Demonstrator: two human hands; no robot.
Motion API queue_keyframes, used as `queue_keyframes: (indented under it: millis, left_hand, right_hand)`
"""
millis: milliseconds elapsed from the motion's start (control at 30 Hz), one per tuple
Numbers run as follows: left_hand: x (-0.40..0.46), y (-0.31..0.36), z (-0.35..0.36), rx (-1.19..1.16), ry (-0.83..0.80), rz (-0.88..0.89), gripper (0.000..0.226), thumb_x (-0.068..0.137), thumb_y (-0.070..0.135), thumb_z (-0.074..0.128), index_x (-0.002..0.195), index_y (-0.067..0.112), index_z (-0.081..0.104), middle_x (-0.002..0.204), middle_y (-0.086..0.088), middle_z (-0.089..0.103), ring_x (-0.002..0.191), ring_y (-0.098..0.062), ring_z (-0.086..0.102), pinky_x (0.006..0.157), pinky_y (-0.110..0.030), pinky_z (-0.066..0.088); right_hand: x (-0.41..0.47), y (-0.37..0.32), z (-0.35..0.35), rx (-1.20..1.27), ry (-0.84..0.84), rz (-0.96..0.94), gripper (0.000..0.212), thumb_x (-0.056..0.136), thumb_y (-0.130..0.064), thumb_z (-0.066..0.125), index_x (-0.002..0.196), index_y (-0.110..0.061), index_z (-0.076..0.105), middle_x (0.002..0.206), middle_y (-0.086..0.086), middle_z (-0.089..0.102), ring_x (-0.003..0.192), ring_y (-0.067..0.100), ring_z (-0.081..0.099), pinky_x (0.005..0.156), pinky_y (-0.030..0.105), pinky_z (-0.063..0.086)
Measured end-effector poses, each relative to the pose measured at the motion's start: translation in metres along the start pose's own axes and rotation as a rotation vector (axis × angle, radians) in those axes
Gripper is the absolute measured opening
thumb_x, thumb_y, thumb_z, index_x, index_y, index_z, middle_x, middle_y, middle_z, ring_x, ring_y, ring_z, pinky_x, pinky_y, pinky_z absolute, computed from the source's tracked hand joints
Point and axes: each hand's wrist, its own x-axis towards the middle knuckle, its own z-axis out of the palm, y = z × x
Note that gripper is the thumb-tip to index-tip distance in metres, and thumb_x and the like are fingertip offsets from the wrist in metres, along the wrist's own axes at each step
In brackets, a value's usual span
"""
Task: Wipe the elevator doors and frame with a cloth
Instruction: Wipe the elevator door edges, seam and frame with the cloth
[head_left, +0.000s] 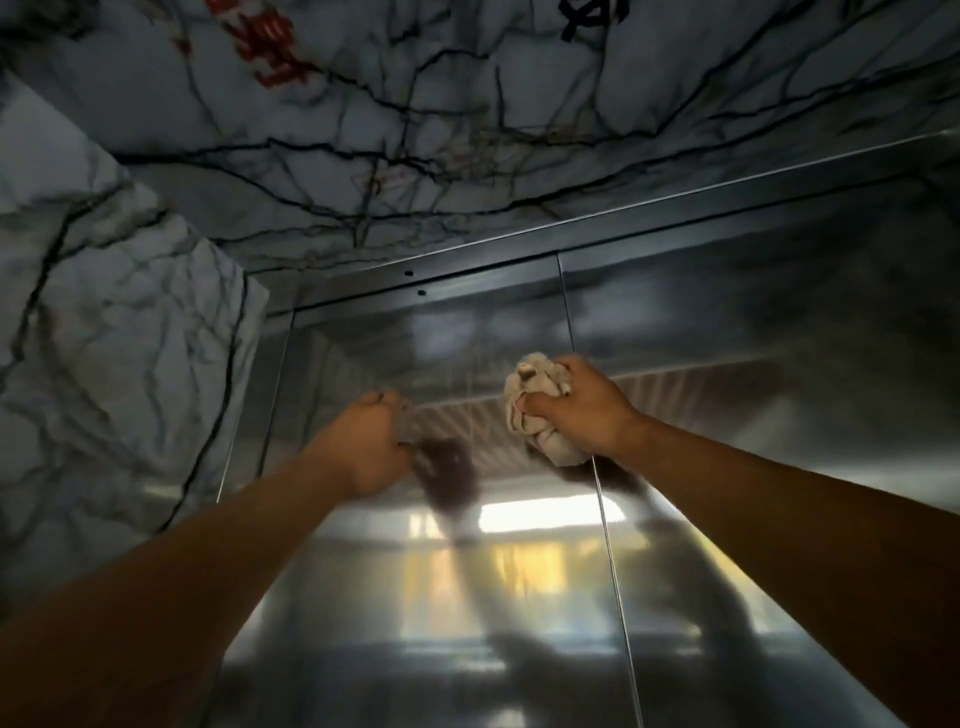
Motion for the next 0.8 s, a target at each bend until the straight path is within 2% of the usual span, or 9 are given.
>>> queue_keyframes:
  millis: [67,200,300,400,533,667,800]
  left_hand:
    - [0.021,-0.007,0.009,-0.008,0.038,0.041,0.061,0.082,0.026,0.066,0.138,0.011,0.045,0.136,-0.018,0.05,0.128,-0.033,0.047,0.105,-0.034,0.038]
    - [0.066,-0.024,0.019,-0.004,0.107,0.097,0.069,0.079,0.034,0.061,0.143,0.015,0.043,0.133,-0.017,0.05,0.128,-0.036,0.046,0.106,-0.043,0.04]
    - [0.093,-0.038,0.024,0.023,0.169,0.092,0.071,0.08,0.034,0.063,0.145,0.021,0.038,0.136,-0.013,0.046,0.128,-0.036,0.044,0.105,-0.046,0.041]
    - [0.12,-0.052,0.025,0.062,0.25,0.072,0.067,0.082,0.04,0.062,0.142,0.02,0.039,0.136,-0.013,0.045,0.126,-0.036,0.045,0.104,-0.047,0.042]
    - [0.142,-0.065,0.032,0.06,0.326,0.088,0.061,0.085,0.044,0.059,0.138,0.019,0.043,0.135,-0.013,0.045,0.127,-0.035,0.043,0.105,-0.047,0.041]
    - [0.148,-0.086,0.038,0.135,0.41,0.144,0.059,0.083,0.049,0.053,0.135,0.021,0.048,0.137,-0.009,0.045,0.127,-0.03,0.043,0.106,-0.044,0.04]
    - [0.145,-0.097,0.035,0.226,0.444,0.111,0.053,0.085,0.046,0.056,0.132,0.023,0.051,0.134,-0.006,0.048,0.124,-0.028,0.046,0.105,-0.041,0.039]
  right_hand:
    - [0.021,0.001,0.007,-0.045,0.061,-0.059,0.048,0.074,-0.031,0.079,0.111,-0.022,0.049,0.101,-0.006,0.059,0.087,0.009,0.057,0.068,0.017,0.042]
    - [0.068,-0.005,0.01,-0.278,0.197,-0.167,0.054,0.078,-0.04,0.073,0.122,-0.016,0.053,0.115,0.003,0.06,0.102,0.02,0.058,0.081,0.024,0.042]
    - [0.103,-0.014,0.002,-0.435,0.299,-0.19,0.053,0.082,-0.045,0.064,0.124,-0.016,0.05,0.122,0.01,0.053,0.107,0.027,0.054,0.082,0.027,0.039]
    - [0.136,-0.025,-0.007,-0.583,0.457,-0.206,0.05,0.083,-0.046,0.058,0.122,-0.015,0.05,0.125,0.013,0.045,0.105,0.031,0.052,0.086,0.034,0.044]
    - [0.163,-0.034,-0.016,-0.659,0.709,-0.122,0.056,0.085,-0.049,0.059,0.124,-0.011,0.048,0.127,0.016,0.037,0.102,0.038,0.055,0.081,0.041,0.047]
    - [0.179,-0.029,-0.007,-0.706,0.78,-0.106,0.056,0.084,-0.05,0.059,0.12,-0.008,0.052,0.123,0.017,0.043,0.102,0.035,0.055,0.077,0.04,0.047]
    - [0.192,-0.024,0.002,-0.706,0.875,-0.124,0.051,0.083,-0.047,0.061,0.115,-0.007,0.057,0.12,0.018,0.049,0.104,0.034,0.055,0.074,0.038,0.046]
